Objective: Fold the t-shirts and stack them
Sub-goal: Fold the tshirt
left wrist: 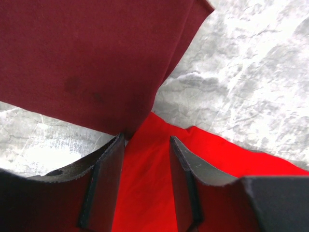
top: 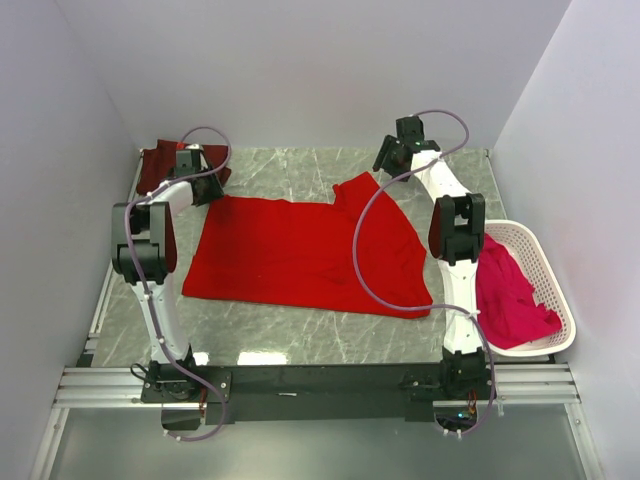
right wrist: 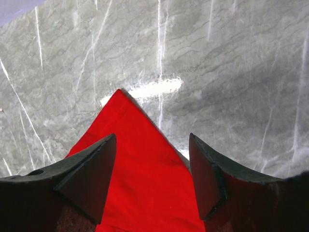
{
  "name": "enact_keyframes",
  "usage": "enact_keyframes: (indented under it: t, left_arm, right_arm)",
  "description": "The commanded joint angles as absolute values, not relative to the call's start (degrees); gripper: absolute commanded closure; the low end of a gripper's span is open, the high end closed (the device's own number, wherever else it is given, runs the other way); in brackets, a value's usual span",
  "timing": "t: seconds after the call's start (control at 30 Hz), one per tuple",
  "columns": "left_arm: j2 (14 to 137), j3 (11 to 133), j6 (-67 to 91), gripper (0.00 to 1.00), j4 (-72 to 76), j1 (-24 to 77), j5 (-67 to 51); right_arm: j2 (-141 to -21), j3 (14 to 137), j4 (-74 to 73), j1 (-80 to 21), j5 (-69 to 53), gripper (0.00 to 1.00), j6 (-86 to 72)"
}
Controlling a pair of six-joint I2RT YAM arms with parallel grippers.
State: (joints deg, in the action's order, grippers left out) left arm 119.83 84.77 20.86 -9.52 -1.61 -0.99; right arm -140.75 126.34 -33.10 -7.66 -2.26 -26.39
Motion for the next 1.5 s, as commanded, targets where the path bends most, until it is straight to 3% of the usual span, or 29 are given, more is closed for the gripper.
enact_keyframes:
  t: [0.0, 0.23, 0.73, 1.2, 1.47]
  left_arm:
    - [120.6, 85.8, 21.9, 0.53, -9.6, -1.1, -0.6]
    - [120.5, 85.3, 21.7, 0.54, -9.0, -0.7, -0.4]
    - [120.6, 87.0, 22.8, 0.89, -9.0, -0.5, -1.4]
    - [120.0, 87.9, 22.7, 0.91, -9.4, -0.4, -1.6]
    - [120.1, 87.9, 22.9, 0.91, -9.1, -0.4, -2.0]
  right_arm:
    - [-142.2, 129.2, -33.0, -7.3, -3.2, 0.32, -27.8]
    - [-143.2, 130.3, -33.1, -7.3, -4.0, 0.32, -29.9]
    - [-146.3, 133.3, -36.1, -8.0, -2.6, 0.36, -34.2]
    - [-144.9, 130.5, -41.4, -12.7, 9.7, 0.42, -32.3]
    - [-145.5, 130.9, -43.1, -12.8, 10.7, 0.61, -32.9]
